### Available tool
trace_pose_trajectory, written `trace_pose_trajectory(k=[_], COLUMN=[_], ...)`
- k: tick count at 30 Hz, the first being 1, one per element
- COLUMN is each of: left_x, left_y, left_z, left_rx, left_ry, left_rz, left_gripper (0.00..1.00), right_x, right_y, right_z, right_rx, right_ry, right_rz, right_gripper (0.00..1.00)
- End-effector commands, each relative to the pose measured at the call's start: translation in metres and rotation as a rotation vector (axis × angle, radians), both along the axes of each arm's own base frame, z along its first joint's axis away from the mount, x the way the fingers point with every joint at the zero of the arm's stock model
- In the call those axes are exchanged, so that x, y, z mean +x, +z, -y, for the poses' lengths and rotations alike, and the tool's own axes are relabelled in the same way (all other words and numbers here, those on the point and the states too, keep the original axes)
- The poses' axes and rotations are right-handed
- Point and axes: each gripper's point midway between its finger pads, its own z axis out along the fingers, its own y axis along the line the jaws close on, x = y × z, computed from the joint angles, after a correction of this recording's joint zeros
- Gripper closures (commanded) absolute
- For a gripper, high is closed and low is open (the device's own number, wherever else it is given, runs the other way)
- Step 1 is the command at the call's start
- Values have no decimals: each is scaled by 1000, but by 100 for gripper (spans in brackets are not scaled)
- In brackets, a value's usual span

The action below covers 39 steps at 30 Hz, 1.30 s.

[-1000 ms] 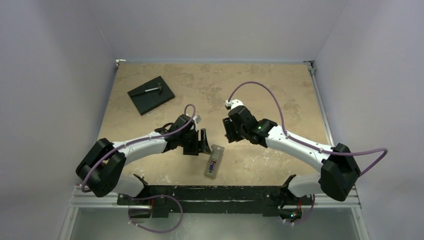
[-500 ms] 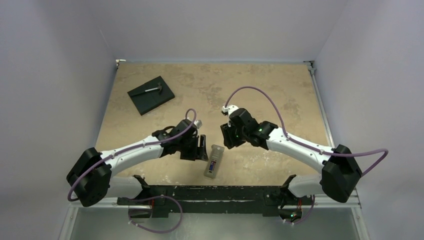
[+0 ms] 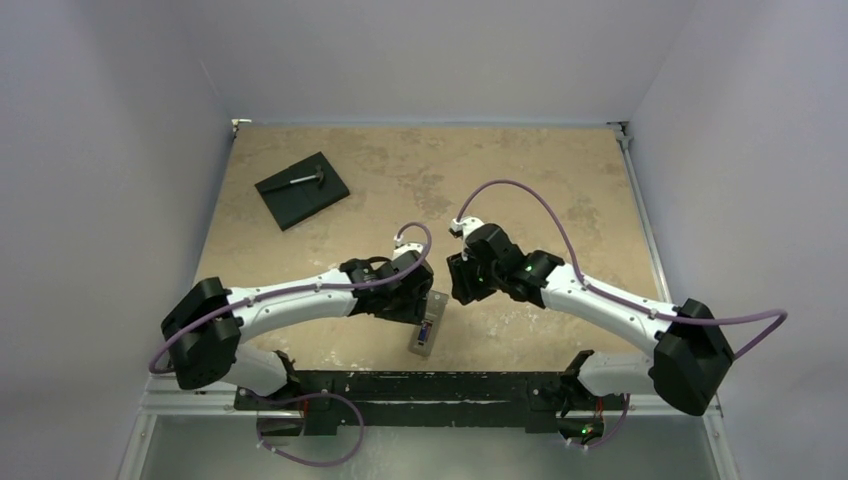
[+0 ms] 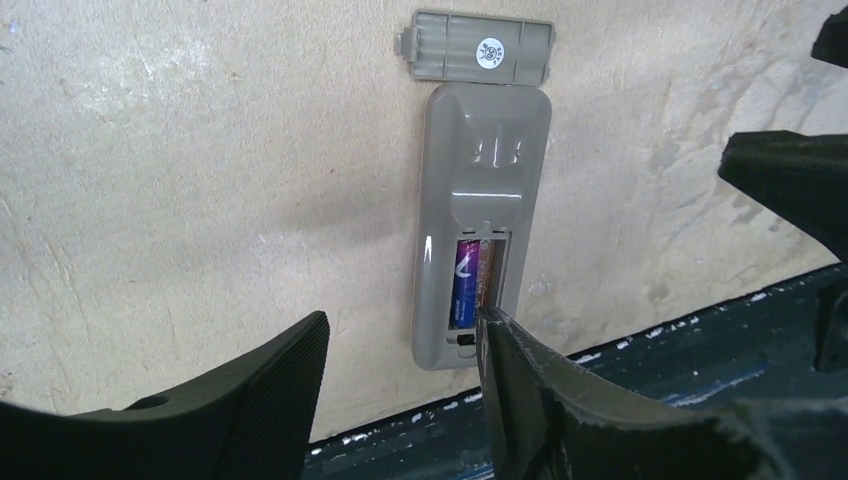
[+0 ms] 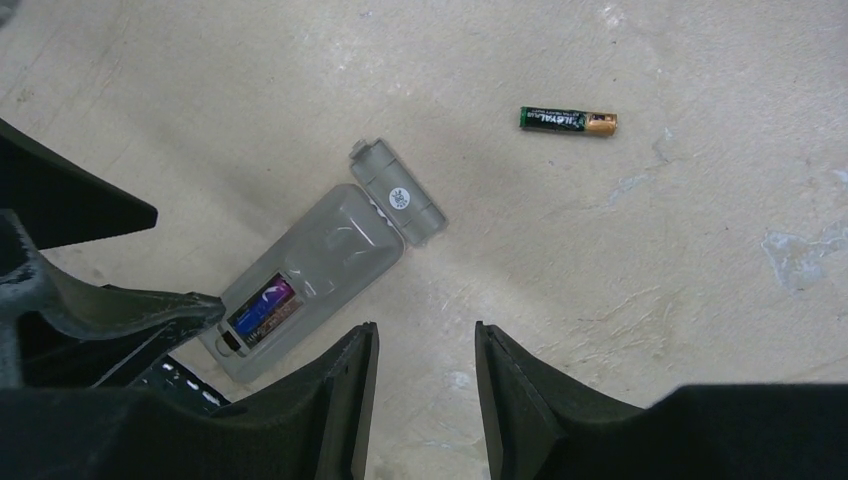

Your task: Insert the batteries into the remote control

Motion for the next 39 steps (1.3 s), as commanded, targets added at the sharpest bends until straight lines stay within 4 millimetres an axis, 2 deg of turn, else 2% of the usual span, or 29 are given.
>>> trace_pose_trajectory(k=[1,4,18,39], left_x=[9,8,0,-9], left_y=[6,4,-14,-43], left_z=[11,18,28,21], left_rx=[28,26,36,74], left_ry=[16,3,-24,-44], left_rz=[49,49,24,-21], left_gripper=[46,46,47,52], right_x=[0,0,-2,-1], right_y=[8,7,2,-1], right_z=[-4,-3,-2,-3], right_rx=[47,46,41,34], right_ry=[-7,-8,-8,-13], right_rz=[22,20,15,3], right_gripper=[53,53,54,55])
